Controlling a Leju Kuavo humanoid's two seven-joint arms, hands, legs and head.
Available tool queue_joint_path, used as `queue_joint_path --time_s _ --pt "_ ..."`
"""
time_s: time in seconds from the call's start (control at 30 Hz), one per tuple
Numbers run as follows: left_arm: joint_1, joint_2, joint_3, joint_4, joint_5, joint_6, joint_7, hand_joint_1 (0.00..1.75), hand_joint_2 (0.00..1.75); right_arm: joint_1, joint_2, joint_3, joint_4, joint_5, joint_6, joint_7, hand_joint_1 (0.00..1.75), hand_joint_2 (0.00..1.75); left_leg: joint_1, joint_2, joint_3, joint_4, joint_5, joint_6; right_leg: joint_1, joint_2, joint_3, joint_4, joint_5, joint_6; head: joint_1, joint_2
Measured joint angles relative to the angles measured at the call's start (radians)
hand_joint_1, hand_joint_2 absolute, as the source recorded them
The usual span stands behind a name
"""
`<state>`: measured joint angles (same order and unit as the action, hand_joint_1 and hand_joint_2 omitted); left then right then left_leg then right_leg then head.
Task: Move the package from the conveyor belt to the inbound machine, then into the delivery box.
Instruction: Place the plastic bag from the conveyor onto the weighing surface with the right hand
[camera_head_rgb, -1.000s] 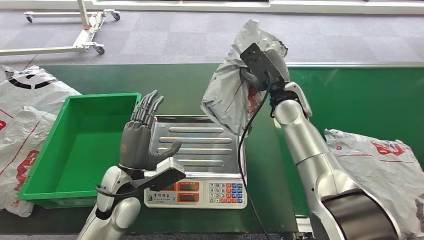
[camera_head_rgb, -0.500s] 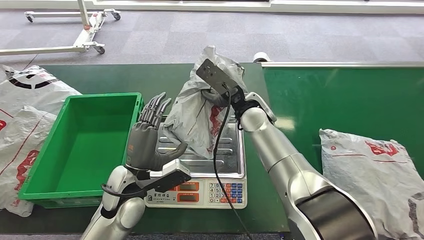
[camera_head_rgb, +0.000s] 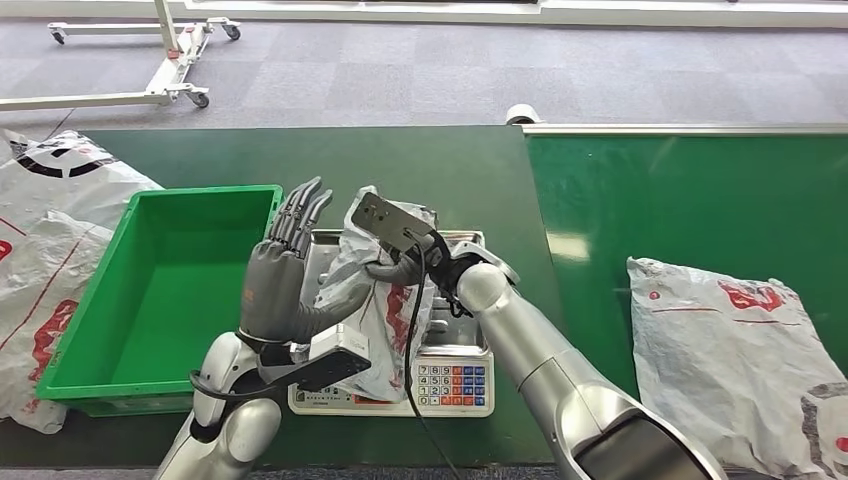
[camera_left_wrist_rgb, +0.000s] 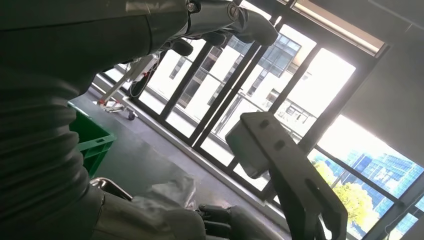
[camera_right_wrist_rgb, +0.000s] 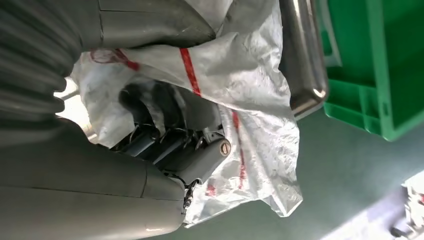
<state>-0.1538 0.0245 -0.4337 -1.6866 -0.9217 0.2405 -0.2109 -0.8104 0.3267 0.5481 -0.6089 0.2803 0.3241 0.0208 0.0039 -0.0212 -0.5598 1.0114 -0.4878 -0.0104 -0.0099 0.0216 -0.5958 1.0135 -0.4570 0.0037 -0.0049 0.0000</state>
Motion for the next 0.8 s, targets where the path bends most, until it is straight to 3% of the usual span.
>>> queue_joint_path --time_s 0.13,0.27,0.43,0.53,0.63,0.73,0.8 --pt "0.004 0.008 0.004 -0.002 -0.045 0.029 0.03 0.0 1.75 0.002 -0.008 0.054 0.007 0.002 -0.006 0.032 0.0 0.0 0.0 0.0 0.0 0.0 0.0 0.0 0.0 0.0 0.0 0.0 0.0 0.0 0.0 0.0" --pt "0.018 0.014 0.02 -0.015 -0.099 0.08 0.058 0.0 0.0 -0.003 -0.021 0.099 0.008 0.037 -0.076 0.023 0.0 0.0 0.0 0.0 0.0 0.0 0.0 0.0 0.0 0.0 0.0 0.0 0.0 0.0 0.0 0.0" --pt "0.058 0.016 0.051 -0.054 -0.143 0.115 0.075 0.0 0.0 -0.032 -0.057 0.128 -0.1 0.197 -0.29 0.05 0.0 0.0 0.0 0.0 0.0 0.0 0.0 0.0 0.0 0.0 -0.001 0.0 0.0 0.0 0.0 0.0" --pt "0.073 0.016 0.066 -0.069 -0.166 0.133 0.072 0.0 0.0 -0.047 -0.095 0.125 -0.222 0.359 -0.375 0.069 0.0 0.0 0.0 0.0 -0.001 0.0 0.0 0.0 0.0 0.0 -0.001 0.0 0.0 0.0 0.0 0.0" --pt "0.077 0.017 0.075 -0.07 -0.214 0.143 0.075 0.0 0.0 -0.069 -0.145 0.108 -0.37 0.548 -0.412 0.063 0.0 0.0 0.0 0.0 -0.001 0.001 0.0 0.0 0.0 0.0 -0.001 0.0 0.0 0.0 0.0 0.0" --pt "0.065 0.019 0.076 -0.061 -0.27 0.141 0.091 0.0 0.0 -0.096 -0.193 0.081 -0.492 0.642 -0.407 0.048 0.0 0.0 -0.001 0.0 -0.001 0.001 0.0 0.0 0.0 0.0 -0.001 0.0 0.0 0.0 0.0 0.0" --pt "0.049 0.02 0.076 -0.051 -0.318 0.133 0.108 0.0 0.87 -0.108 -0.223 0.068 -0.557 0.659 -0.4 0.038 0.0 0.0 -0.001 0.0 -0.001 0.001 0.0 0.0 0.0 0.0 -0.001 0.0 0.001 0.0 0.0 0.0"
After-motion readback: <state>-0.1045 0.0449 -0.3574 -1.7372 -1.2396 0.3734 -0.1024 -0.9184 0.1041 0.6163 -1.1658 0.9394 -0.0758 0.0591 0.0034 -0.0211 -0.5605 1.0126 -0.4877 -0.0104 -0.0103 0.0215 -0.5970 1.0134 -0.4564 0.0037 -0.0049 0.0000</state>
